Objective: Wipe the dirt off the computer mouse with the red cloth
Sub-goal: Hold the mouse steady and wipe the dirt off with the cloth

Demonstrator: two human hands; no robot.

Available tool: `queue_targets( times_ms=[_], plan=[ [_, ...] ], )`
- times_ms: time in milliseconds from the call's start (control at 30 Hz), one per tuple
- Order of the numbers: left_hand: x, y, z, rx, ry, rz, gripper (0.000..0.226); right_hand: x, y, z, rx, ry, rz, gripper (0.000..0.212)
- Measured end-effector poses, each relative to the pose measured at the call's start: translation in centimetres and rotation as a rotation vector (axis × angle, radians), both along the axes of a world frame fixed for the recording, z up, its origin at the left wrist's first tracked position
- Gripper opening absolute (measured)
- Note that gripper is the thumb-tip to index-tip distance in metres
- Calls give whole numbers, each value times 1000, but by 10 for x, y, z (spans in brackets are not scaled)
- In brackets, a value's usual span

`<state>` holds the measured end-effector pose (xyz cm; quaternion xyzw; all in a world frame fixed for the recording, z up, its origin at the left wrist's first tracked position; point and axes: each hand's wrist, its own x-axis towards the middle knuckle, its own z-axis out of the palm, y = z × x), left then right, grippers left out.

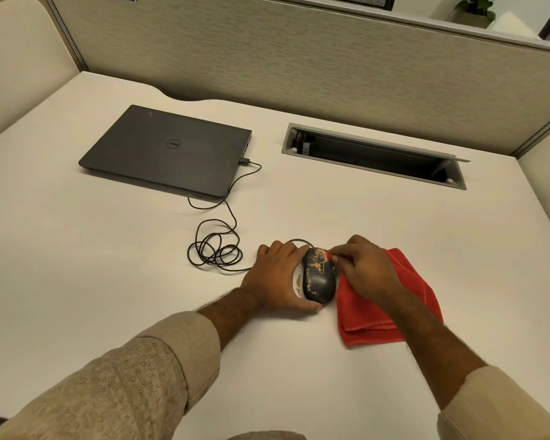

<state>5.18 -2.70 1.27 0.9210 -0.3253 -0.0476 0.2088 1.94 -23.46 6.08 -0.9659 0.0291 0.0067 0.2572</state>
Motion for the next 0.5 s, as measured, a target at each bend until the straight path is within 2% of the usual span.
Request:
queue_targets(
  times_ms=[100, 233, 300, 433, 500],
  plan=[
    [0, 0, 0, 5, 10, -2, 115, 5, -4, 2, -70, -8, -42, 18],
    [1, 0, 0, 3, 16, -5, 116, 10, 1, 7, 14, -10, 34, 19],
    [0, 0, 0, 0, 10, -5, 116, 11, 3, 7, -21, 27, 70, 19],
    [0, 0, 0, -4, 5, -4, 115, 15, -3, 7, -54, -14, -16, 20],
    [1, 0, 0, -4, 14, -5, 115, 17, -2, 8, -24, -9, 31, 19]
  ],
)
